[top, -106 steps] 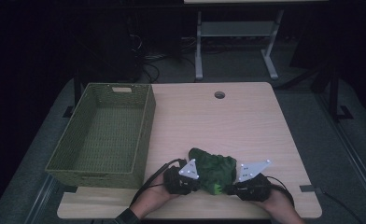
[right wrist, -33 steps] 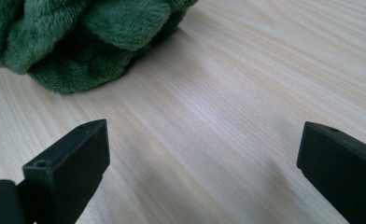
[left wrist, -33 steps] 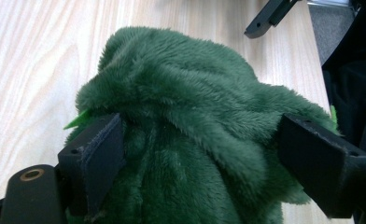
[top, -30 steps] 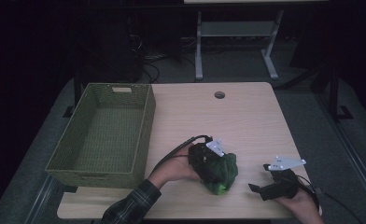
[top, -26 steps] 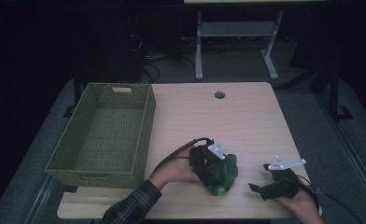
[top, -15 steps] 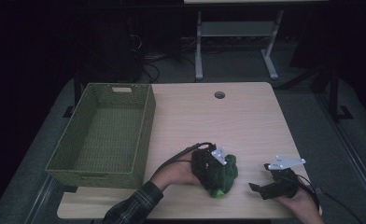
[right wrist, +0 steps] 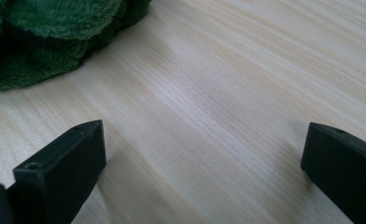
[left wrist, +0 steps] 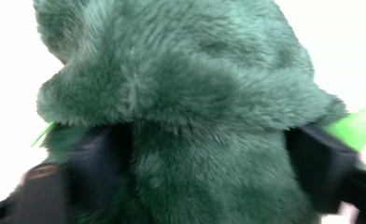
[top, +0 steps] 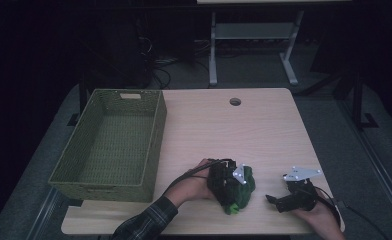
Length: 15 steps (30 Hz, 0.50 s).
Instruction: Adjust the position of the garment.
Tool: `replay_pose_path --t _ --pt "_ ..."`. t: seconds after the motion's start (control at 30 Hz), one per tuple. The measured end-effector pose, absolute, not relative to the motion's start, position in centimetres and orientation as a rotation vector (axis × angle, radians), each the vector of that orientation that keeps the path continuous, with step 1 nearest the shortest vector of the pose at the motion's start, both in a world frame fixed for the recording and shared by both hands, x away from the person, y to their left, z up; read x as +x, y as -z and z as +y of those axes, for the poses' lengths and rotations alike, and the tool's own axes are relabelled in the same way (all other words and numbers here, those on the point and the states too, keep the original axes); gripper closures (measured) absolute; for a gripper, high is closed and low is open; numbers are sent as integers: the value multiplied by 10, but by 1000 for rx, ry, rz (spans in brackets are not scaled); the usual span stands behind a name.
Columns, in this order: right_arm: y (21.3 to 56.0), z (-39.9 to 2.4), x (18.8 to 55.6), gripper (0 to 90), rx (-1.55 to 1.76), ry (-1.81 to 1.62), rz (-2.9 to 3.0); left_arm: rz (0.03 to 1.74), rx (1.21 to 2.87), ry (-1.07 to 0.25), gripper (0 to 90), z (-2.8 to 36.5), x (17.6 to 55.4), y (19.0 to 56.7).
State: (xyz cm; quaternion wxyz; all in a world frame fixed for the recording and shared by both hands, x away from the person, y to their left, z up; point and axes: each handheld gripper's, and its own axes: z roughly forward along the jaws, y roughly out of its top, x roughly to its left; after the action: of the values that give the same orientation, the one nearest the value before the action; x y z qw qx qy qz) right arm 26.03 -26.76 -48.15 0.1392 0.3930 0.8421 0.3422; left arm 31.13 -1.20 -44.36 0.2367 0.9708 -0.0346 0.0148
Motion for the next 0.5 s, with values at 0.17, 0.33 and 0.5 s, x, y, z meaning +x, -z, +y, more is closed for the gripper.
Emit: replay_pose_path --t 0.17,0.33,0.5 --pt "483 -269 260 0 1127 -1005 2417 -93 2649 30 483 -10 314 442" --pt "483 -269 260 0 1138 -1007 2412 -51 2633 86 654 -9 321 441" --pt "483 -269 260 0 1145 -1011 2410 -22 2642 105 707 -9 323 436"
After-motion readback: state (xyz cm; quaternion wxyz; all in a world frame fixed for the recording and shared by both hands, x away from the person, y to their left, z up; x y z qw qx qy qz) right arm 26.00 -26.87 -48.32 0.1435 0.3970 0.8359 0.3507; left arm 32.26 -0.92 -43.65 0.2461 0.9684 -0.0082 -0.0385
